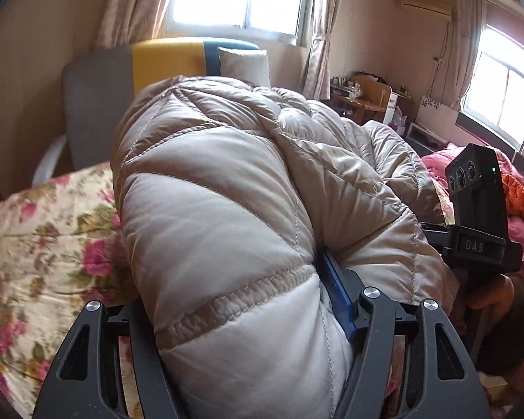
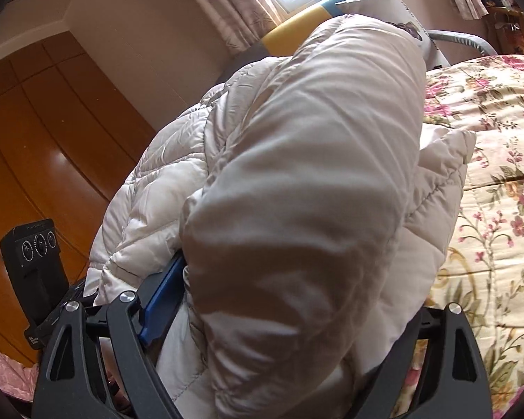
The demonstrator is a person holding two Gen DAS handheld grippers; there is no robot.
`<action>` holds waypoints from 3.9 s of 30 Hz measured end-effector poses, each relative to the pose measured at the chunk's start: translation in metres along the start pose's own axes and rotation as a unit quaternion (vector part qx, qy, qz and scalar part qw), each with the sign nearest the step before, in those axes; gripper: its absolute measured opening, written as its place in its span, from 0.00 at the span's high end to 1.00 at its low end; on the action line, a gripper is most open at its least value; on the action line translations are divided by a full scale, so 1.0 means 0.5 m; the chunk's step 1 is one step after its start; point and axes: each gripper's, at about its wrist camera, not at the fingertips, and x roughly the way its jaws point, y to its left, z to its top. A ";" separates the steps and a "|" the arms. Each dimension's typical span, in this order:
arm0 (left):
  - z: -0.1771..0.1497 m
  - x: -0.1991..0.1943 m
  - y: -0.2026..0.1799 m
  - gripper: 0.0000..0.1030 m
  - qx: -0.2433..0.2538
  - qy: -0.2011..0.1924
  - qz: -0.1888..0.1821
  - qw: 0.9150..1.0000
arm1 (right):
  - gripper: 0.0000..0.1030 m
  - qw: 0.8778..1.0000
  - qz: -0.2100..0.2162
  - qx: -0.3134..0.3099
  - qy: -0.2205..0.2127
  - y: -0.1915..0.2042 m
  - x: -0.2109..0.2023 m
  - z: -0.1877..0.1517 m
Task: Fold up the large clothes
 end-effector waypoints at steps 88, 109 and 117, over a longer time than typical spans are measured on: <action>0.082 0.120 0.546 0.03 -0.227 0.050 0.301 0.925 | 0.02 0.962 -0.190 -0.192 0.051 0.163 0.697 0.250; -0.062 -0.127 0.365 0.03 -0.271 -0.036 0.310 0.911 | 0.02 0.946 -0.202 -0.255 -0.011 0.257 0.458 0.148; -0.104 -0.179 0.280 0.03 -0.222 -0.024 0.369 0.902 | 0.02 0.953 -0.187 -0.233 -0.042 0.270 0.320 0.047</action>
